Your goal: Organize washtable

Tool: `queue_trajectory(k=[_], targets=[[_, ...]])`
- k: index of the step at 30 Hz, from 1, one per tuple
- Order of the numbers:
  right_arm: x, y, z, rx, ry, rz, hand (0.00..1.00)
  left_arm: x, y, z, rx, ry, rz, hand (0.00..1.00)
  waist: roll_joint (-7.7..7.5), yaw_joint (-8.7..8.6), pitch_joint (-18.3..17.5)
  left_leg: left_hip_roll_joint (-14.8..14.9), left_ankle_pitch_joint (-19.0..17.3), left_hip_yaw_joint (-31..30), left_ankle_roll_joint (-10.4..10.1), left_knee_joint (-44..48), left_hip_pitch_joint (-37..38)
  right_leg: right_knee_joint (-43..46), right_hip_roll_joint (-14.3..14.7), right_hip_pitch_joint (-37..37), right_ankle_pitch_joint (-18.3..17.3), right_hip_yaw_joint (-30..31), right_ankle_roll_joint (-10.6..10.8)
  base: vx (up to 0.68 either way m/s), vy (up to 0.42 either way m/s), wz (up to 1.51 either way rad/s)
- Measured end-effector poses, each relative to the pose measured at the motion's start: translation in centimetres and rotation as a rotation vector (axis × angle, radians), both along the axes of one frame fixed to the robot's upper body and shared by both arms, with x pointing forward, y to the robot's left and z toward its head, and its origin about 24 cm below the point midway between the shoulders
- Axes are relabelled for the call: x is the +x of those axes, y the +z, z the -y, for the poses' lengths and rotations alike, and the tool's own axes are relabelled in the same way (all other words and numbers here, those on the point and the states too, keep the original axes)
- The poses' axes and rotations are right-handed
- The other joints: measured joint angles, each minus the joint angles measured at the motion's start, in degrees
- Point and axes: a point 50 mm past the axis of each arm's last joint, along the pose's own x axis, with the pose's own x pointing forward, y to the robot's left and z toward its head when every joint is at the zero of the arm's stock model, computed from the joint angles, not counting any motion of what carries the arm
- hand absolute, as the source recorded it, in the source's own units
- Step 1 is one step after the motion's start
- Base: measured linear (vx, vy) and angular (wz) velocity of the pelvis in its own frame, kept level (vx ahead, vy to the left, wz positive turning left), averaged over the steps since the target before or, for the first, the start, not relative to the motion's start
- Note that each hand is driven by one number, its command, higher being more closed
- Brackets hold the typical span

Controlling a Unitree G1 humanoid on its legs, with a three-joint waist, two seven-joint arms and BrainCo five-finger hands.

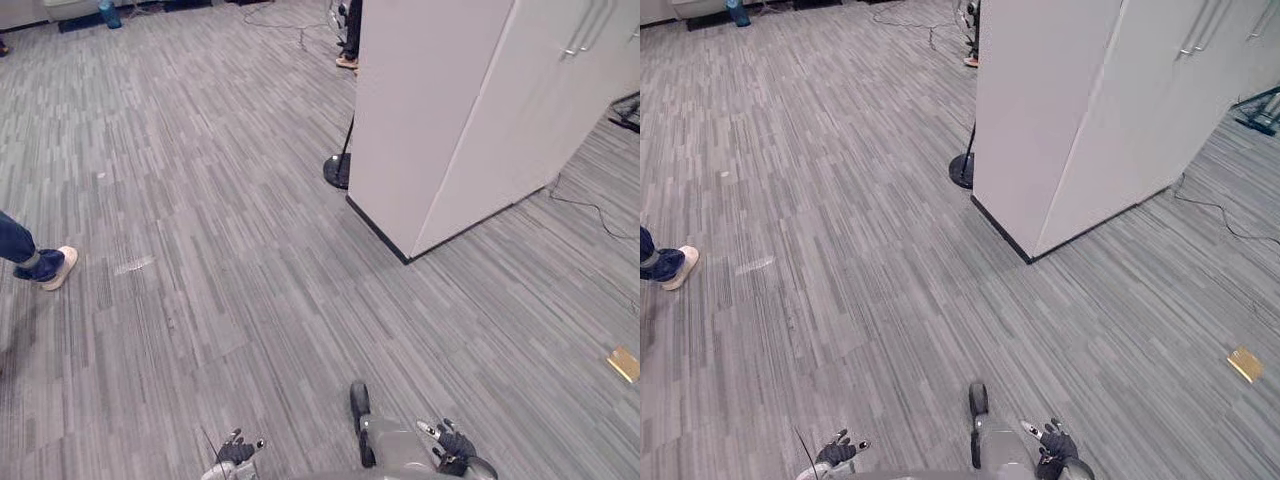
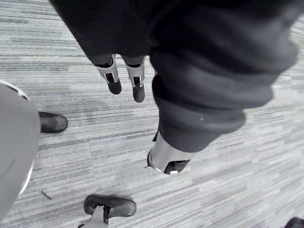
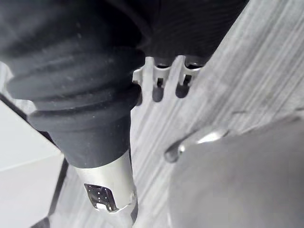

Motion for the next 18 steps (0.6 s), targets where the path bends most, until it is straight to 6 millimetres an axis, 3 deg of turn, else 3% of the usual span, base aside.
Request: queue_trajectory(k=[1, 2, 3, 4, 5, 7, 10, 13, 14, 15, 17, 18], targets=[[-0.6, 0.0, 0.9, -0.017, -0.013, -0.011, 0.00, -0.6, -0.2, 0.6, -0.019, -0.010, -0.013, 0.00, 2.63, -0.07, -1.00, 1.60, -1.30, -1.09, -0.24, 1.37, -0.12, 3.35, 1.28, -1.09, -2.00, -0.47, -2.61, 0.66, -0.172, 0.43], [-0.4, 0.2, 1.5, -0.021, -0.059, 0.001, 0.00, -0.7, -0.3, 1.8, -0.052, 0.011, -0.009, 0.00, 4.67, 1.15, -1.69, 3.62, -1.22, -1.62, -4.69, 12.73, -4.41, 4.63, 2.55, -0.74, -4.52, -0.93, -4.59, 0.64, -0.185, 0.33], [-0.2, 0.2, 1.3, -0.016, -0.057, 0.005, 0.00, -0.6, -0.2, 1.7, -0.049, 0.021, 0.001, 0.00, 4.66, 1.19, -1.69, 4.41, -0.69, -2.01, -6.90, 19.27, -7.35, 4.61, 2.56, -0.05, -5.29, -1.13, -4.91, 0.75, -0.225, 0.19], [0.0, 0.2, 1.0, -0.008, -0.055, 0.009, 0.00, -0.5, -0.1, 1.3, -0.039, 0.033, 0.009, 0.00, 4.87, 1.02, -1.47, 6.18, 2.01, -3.49, -11.73, 32.95, -12.99, 4.65, 2.90, 2.23, -7.31, -1.74, -5.50, 0.60, -0.208, 0.14], [0.1, 0.2, 0.9, -0.009, -0.050, 0.010, 0.00, -0.4, 0.0, 1.2, -0.036, 0.037, 0.018, 0.00, 5.23, 1.12, -0.91, 9.41, 2.80, -2.25, -13.02, 46.07, -17.00, 4.39, 3.87, 5.96, -9.38, -2.10, -6.72, 0.62, -0.175, 0.10], [-0.2, 0.1, 0.8, -0.006, -0.041, -0.006, 0.00, -0.1, 0.1, 0.8, -0.033, 0.053, 0.033, 0.00, 5.22, 1.83, -0.23, 12.94, 1.82, 1.36, -11.27, 56.37, -19.52, 2.29, 4.74, 13.36, -11.90, -1.96, -8.43, 0.62, -0.091, -0.07], [-0.7, -0.3, 0.3, 0.001, -0.012, -0.040, 0.00, 0.4, 0.4, 0.5, -0.032, 0.093, 0.065, 0.00, 4.39, 2.96, 0.03, 13.18, -0.38, 5.98, -8.43, 53.52, -23.45, -3.36, 3.34, 22.44, -13.19, -0.63, -8.25, 0.52, -0.004, -0.12], [0.1, -0.2, 0.1, -0.002, 0.021, -0.039, 0.00, 1.0, 0.7, -0.2, -0.039, 0.177, 0.105, 0.00, 3.00, 4.07, 0.72, 9.75, -0.43, 6.99, -8.15, 36.50, -30.71, -8.87, -1.07, 28.44, -14.04, 1.09, -6.85, 0.60, 0.148, -0.15], [0.3, -0.1, 0.1, -0.006, 0.030, -0.036, 0.00, 0.9, 0.7, -0.4, -0.039, 0.203, 0.106, 0.00, 2.69, 4.30, 0.91, 7.07, 1.97, 4.54, -9.34, 23.69, -32.14, -10.13, -3.04, 29.96, -14.42, 2.52, -6.28, 0.50, 0.217, -0.40], [0.6, -0.1, 0.1, -0.011, 0.045, -0.030, 0.00, 0.6, 0.7, -0.6, -0.031, 0.230, 0.104, 0.00, 3.21, 4.95, 0.90, 6.69, 6.18, 1.31, -10.74, 12.54, -33.80, -11.24, -3.76, 30.81, -14.86, 4.98, -5.88, 0.51, 0.261, -0.59], [0.9, -0.1, -0.2, -0.009, 0.066, -0.035, 0.00, 0.2, 0.7, -0.9, -0.027, 0.278, 0.102, 0.00, 4.24, 6.93, 0.89, 9.71, 7.92, -1.84, -12.64, 8.39, -38.77, -12.57, -3.78, 32.51, -17.55, 8.03, -5.06, 0.49, 0.360, -0.85], [0.7, -0.2, -0.4, -0.007, 0.071, -0.045, 0.00, 0.0, 0.7, -1.2, -0.023, 0.299, 0.097, 0.00, 4.24, 7.29, 0.95, 10.79, 11.38, -1.51, -12.72, 10.25, -39.38, -12.68, -4.10, 33.44, -18.59, 9.03, -4.42, 0.71, 0.577, -0.92]])
